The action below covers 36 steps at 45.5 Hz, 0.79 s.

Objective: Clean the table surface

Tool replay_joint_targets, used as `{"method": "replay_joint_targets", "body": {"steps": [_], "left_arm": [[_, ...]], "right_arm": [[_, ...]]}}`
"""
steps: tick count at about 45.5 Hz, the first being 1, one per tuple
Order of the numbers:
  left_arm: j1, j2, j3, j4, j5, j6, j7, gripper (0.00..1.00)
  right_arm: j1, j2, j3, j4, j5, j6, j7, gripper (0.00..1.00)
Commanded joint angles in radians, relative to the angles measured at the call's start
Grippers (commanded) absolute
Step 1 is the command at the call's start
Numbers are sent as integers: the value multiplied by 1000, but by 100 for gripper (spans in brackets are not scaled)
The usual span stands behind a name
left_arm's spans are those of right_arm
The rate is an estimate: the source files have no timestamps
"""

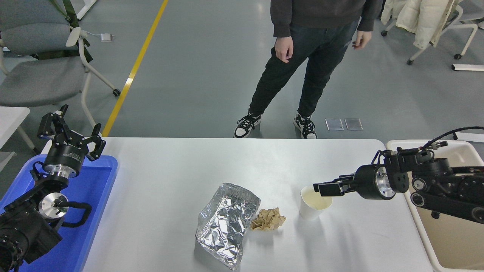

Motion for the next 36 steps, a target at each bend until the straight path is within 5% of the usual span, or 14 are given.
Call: {"method": "replay_joint_targets", "body": {"steps": [1, 28, 36], "left_arm": [[0, 0, 0, 1, 0, 0, 0, 100], [0, 0, 0, 1, 0, 0, 0, 100], [0, 0, 0, 1, 0, 0, 0, 100]], "right_arm": [[5, 52, -63, -69, -43, -2, -2, 100], [-49, 99, -37, -134, -37, -25, 1, 99], [-60, 110, -35, -149, -35, -30, 7, 89]]}}
